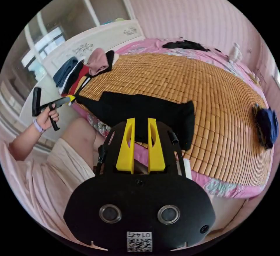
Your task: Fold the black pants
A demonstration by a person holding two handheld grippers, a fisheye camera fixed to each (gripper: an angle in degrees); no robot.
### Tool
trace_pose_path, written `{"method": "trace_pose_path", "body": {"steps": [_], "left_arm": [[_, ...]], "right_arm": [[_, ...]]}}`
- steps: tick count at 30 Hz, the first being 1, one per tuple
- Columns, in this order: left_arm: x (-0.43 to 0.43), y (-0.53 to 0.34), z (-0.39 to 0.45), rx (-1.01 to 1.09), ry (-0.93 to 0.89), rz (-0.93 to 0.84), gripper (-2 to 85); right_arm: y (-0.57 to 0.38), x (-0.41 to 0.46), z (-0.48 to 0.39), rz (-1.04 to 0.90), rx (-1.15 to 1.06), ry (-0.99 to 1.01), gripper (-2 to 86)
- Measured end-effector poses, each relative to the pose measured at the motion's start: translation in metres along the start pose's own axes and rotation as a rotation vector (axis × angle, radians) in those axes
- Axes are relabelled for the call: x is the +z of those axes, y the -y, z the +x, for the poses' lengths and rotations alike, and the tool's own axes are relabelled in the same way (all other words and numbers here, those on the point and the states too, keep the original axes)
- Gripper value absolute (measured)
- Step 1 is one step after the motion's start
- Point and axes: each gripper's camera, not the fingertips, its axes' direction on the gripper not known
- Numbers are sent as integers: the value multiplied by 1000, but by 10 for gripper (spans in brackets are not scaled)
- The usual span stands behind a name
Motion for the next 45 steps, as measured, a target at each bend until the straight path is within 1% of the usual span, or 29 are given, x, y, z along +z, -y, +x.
{"method": "trace_pose_path", "body": {"steps": [1,3,6,8,11,12,13,18,20,22,23,27,28,29,31,32,33,34,35,36,37,39,40,42,45], "left_arm": [[-2,3,-7,-6,20,-1,-8],[-7,6,-19,-30,42,7,-7],[-13,11,-43,-76,23,8,-7],[-18,19,-51,-59,5,21,-8],[-19,35,-56,-37,4,9,-7],[-19,38,-58,-35,3,8,-7],[-19,43,-60,-30,5,7,-5],[-16,56,-76,-33,25,-25,18],[-17,62,-86,-47,41,-28,35],[-21,67,-94,-64,64,-15,42],[-24,70,-101,-76,74,-5,44],[-15,85,-112,-94,81,-24,49],[-5,92,-110,-82,87,-48,52],[7,99,-108,-75,90,-76,59],[27,112,-100,-52,80,-112,71],[40,121,-94,-40,81,-133,78],[46,126,-91,-33,82,-144,82],[60,134,-85,-19,89,-169,89],[73,142,-78,-5,105,-198,97],[80,145,-75,4,113,-213,99],[93,151,-69,19,134,-241,103],[112,157,-62,39,176,-299,107],[125,159,-58,54,203,-348,108],[145,159,-55,62,252,-429,108],[154,159,-46,114,299,-440,105]], "right_arm": [[17,19,-26,-10,-112,11,98],[39,50,-58,-32,-245,45,119],[70,103,-94,-111,-354,75,140],[85,134,-105,-157,-365,74,143],[104,179,-99,-255,-267,24,130],[107,196,-92,-322,-227,3,113],[108,205,-85,-345,-217,28,89],[107,199,-60,-344,-270,94,48],[107,183,-40,-316,-222,159,38],[104,140,1,-182,-119,251,34],[102,126,13,-149,-93,262,34],[71,12,109,115,75,308,33],[56,-24,142,187,142,302,34],[47,-42,160,221,180,296,35],[2,-118,241,354,377,188,38],[-12,-138,261,383,428,137,40],[-42,-174,301,419,526,3,43],[-76,-206,338,422,636,-163,55],[-93,-219,354,410,688,-251,61],[-128,-239,381,370,786,-414,79],[-163,-252,401,339,891,-511,96],[-207,-258,416,307,1009,-532,117],[-228,-254,417,300,1051,-510,124],[-249,-239,413,274,1071,-474,127],[-262,-200,410,184,1080,-384,121]]}}
